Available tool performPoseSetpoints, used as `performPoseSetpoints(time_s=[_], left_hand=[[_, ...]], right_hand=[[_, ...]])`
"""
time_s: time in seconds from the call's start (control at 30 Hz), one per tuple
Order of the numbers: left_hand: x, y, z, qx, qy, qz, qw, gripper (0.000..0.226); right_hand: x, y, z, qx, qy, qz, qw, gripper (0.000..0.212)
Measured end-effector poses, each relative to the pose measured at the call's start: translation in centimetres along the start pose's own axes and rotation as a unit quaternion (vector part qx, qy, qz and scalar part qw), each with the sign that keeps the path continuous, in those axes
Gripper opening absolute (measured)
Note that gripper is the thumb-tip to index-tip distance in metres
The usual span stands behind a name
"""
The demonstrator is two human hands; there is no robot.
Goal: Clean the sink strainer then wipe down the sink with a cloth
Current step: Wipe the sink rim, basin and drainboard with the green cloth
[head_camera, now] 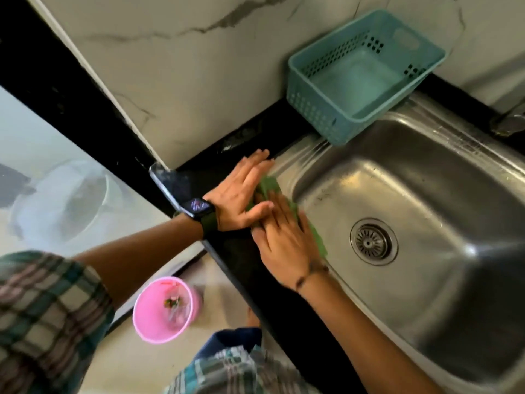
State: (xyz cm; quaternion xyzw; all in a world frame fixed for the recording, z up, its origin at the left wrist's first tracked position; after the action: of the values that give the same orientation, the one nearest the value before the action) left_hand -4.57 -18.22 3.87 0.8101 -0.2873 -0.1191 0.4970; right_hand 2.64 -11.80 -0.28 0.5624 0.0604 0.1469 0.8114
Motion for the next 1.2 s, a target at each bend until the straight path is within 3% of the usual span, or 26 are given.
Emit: performPoseSetpoints(time_s=[0.13,0.3,0.47,0.7,0.9,1.1,1.2], left_hand=[[-0.3,0.1,0.2,0.015,0.004,0.008,1.000,0.082],[-0.2,0.0,0.1,-0.009,-0.001,-0.005,1.000,0.090],[-0.2,0.0,0.1,0.001,-0.009,-0.004,1.000,0.084],[-0.3,-0.4,0.4,-0.013,-0.015,-0.009,1.000,0.092],[0.2,-0.5,-0.7,-0.039,-0.063,-0.006,0.997,0.090],[0.1,-0.7,-0.3,-0.036,-0.046,-0.004,0.998,0.100],[0.3,-0.8,-0.5,-0.036,-0.046,-0.003,0.998,0.103]], right_hand=[[-0.7,0.0,-1.5,-0.019,-0.022,0.000,1.000,0.060],[-6.7,2.0,-4.4,-0.058,-0.160,-0.051,0.984,0.060],[-0.5,-0.1,-1.4,-0.026,-0.093,-0.025,0.995,0.066],[-7.4,2.8,-6.4,-0.089,-0.194,-0.085,0.973,0.064],[-2.6,-0.2,-3.2,-0.104,-0.116,-0.044,0.987,0.067],[-6.7,3.6,-7.2,-0.135,-0.206,-0.087,0.965,0.063],[-5.1,2.7,-6.0,-0.135,-0.186,-0.072,0.970,0.066]])
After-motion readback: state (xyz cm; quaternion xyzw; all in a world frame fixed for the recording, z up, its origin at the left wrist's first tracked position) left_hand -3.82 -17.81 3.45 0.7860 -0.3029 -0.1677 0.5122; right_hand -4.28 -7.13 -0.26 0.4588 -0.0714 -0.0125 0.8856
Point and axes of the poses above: each hand's wrist, its own x-axis away from the middle knuckle, its own y-axis out of the back of the hand, z = x × y, the point moved 7 cm from there along -x, towards the middle knuckle, and after that the axes turned 12 degrees about y, right-handed, at the moved point
